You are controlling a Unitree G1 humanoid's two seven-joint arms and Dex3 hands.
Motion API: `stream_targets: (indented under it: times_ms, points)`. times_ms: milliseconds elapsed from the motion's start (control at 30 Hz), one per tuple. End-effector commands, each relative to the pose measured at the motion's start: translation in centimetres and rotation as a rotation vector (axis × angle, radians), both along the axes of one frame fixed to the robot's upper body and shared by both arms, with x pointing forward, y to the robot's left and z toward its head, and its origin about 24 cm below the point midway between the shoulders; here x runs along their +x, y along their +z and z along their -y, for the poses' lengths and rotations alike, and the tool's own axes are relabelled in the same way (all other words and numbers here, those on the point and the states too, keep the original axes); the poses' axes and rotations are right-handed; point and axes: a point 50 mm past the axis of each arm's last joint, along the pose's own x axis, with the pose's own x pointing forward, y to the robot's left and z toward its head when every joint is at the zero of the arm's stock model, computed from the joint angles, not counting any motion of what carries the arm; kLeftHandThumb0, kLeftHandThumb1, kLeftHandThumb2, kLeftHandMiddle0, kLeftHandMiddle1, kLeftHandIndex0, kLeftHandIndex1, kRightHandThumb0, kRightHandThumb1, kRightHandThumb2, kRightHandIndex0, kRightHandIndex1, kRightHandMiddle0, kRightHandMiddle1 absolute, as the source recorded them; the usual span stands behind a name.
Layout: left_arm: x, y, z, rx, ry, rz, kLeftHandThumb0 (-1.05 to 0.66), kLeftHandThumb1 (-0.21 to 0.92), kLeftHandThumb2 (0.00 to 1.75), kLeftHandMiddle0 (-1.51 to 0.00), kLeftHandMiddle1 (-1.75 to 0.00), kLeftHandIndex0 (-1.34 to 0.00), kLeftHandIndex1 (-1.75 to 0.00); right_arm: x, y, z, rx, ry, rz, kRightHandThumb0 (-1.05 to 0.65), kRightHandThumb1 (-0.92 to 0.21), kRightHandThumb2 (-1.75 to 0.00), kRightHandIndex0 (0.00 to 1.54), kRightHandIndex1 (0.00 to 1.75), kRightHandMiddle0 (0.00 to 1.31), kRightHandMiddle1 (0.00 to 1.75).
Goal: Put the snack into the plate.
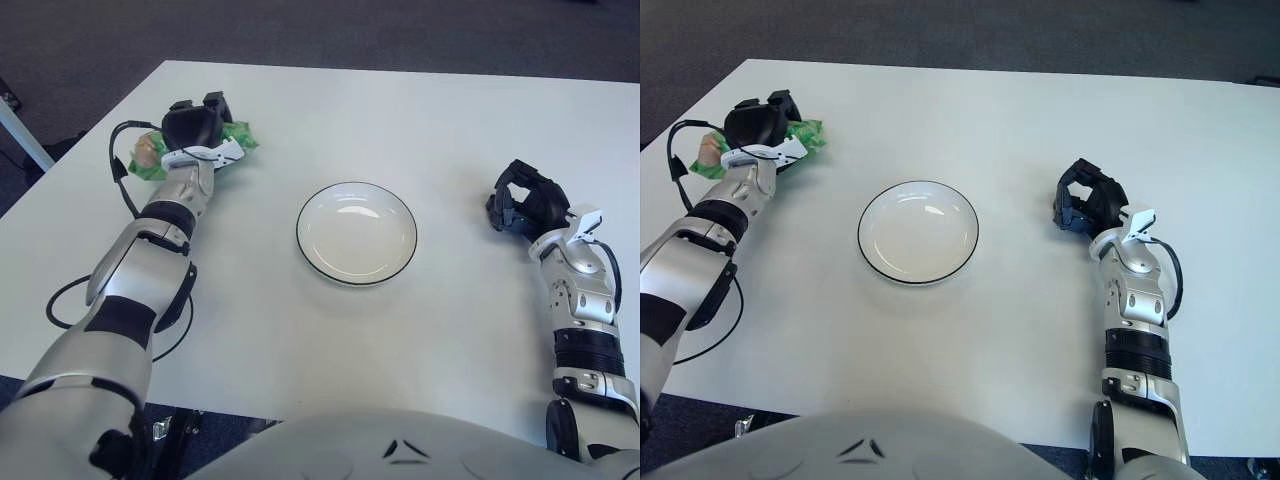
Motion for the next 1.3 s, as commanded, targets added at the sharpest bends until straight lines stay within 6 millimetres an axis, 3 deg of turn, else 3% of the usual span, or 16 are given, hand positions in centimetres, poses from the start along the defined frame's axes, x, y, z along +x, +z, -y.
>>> stream_targets:
  times_ms: [0,467,967,1267]
  points:
    - [-0.2,0.9,1.2,0.006,-0.100,0.115,0.00,-0.07,1.71,-0.94,-1.60,-0.69,-1.75,-1.2,-3.0,0.0,0.024,-0.006,-0.151,-0.47,-0.35,-1.27,1.27,1.75,0.59,1.75]
    - [-1.7,3.3,4.4,0.010,-0.472,0.272,0.00,-0.07,1.75,-0.89,-1.72,-0.68,-1.75,-1.0,-3.1,-0.1,0.028,0.009,-0.154,-0.47,-0.36,-1.27,1.26,1.75,0.58,1.75]
    - [-3.6,4.7,6.4,-0.024,-0.712,0.361,0.00,0.00,1.66,-0.87,-1.69,-0.62,-1.75,-1.0,-3.3,0.1,0.017,0.007,-0.171,-0.47,-0.37,-1.26,1.24,1.75,0.58,1.75]
    - [-5.7,5.8,8.2,0.019,-0.893,0.478,0.00,0.01,1.65,-0.87,-1.67,-0.61,-1.75,-0.9,-3.3,0.3,0.013,0.008,-0.176,-0.46,-0.38,-1.24,1.23,1.75,0.57,1.75]
